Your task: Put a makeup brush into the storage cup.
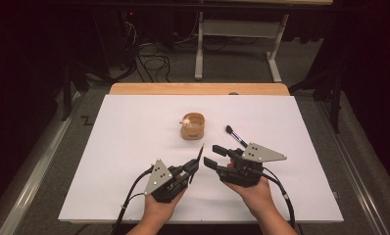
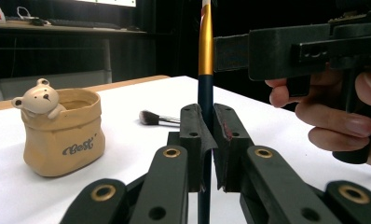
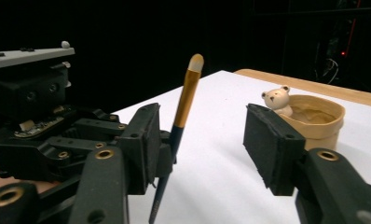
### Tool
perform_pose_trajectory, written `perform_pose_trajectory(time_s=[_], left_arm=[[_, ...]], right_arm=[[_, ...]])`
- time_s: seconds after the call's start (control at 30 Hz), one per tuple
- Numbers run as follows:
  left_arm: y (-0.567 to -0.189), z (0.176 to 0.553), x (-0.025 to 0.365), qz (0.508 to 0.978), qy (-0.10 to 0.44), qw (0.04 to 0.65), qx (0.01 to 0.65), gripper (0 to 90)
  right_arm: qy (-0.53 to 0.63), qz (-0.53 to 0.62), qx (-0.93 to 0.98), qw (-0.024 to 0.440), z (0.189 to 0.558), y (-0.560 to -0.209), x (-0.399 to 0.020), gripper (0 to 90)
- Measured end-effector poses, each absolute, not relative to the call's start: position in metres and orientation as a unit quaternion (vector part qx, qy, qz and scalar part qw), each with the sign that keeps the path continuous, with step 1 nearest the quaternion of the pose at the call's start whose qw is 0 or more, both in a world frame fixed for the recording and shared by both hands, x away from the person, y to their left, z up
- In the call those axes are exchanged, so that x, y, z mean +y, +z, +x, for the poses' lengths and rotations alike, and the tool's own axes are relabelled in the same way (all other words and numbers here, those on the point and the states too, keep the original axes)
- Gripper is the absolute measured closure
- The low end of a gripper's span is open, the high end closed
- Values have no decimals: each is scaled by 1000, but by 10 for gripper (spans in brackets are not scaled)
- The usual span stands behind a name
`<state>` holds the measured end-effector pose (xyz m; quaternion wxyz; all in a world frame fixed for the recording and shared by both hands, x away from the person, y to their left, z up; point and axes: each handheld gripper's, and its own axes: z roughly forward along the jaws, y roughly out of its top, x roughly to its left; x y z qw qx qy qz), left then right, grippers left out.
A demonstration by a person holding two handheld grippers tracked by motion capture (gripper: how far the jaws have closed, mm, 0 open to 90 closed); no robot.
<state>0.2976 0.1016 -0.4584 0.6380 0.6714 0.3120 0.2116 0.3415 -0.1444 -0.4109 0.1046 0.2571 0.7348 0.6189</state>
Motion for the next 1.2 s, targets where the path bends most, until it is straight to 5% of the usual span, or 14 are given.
perform_pose_trajectory(time_s=[1.2], left_arm=[[-462, 291, 92, 677, 206, 641, 296, 831]], right_arm=[[637, 261, 725, 37, 343, -424, -138, 799]])
